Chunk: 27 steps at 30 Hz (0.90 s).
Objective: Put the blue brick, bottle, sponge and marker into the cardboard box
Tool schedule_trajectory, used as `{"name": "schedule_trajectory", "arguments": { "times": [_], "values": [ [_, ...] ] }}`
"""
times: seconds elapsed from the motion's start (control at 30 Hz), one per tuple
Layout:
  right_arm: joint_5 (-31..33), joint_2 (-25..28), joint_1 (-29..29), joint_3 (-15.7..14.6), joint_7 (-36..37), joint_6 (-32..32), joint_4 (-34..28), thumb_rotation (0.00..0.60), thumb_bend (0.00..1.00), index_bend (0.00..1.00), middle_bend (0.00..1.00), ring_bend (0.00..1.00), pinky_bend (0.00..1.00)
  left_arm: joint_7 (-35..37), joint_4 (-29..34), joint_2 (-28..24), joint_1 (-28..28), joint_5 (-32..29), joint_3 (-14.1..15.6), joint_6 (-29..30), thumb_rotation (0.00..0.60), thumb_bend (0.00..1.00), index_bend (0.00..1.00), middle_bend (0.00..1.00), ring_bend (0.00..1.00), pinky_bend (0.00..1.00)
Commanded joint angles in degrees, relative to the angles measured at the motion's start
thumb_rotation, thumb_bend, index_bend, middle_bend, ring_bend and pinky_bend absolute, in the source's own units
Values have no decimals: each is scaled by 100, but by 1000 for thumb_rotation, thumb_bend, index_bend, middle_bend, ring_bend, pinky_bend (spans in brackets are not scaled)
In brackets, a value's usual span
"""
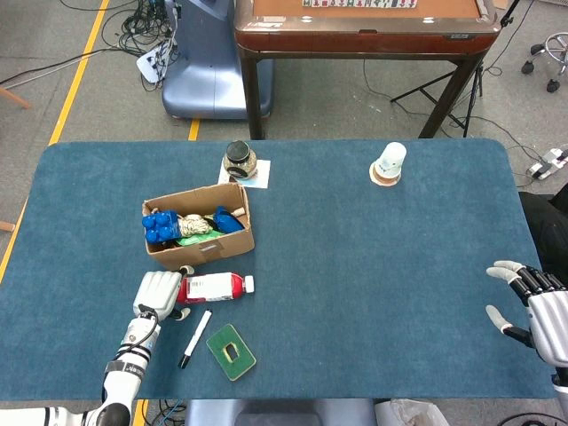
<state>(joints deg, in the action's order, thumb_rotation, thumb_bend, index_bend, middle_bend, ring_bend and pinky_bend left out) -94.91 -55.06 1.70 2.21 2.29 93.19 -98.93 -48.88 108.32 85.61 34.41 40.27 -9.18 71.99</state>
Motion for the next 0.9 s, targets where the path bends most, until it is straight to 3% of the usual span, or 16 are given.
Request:
{"name": "schedule_trajectory", "arguments": {
  "times": [0.03, 0.4, 0.9],
  "values": [
    [-2, 12, -13, 8, 27, 28, 3, 600, 236, 323, 302, 292, 411, -25, -73, 27, 85, -113, 7, -50, 600, 151, 245, 1000, 851, 890],
    [23, 45, -65, 61, 147, 148, 10, 600, 235, 323, 303, 292, 411, 69, -444, 119, 377, -488, -14, -330, 600, 150, 275, 1000, 853, 890],
    [6, 55, -72, 74, 221, 148, 30, 600, 235, 323, 305, 292, 411, 606, -840, 311, 380, -53, 121, -258, 600, 151, 547, 1000, 868, 903]
  ]
}}
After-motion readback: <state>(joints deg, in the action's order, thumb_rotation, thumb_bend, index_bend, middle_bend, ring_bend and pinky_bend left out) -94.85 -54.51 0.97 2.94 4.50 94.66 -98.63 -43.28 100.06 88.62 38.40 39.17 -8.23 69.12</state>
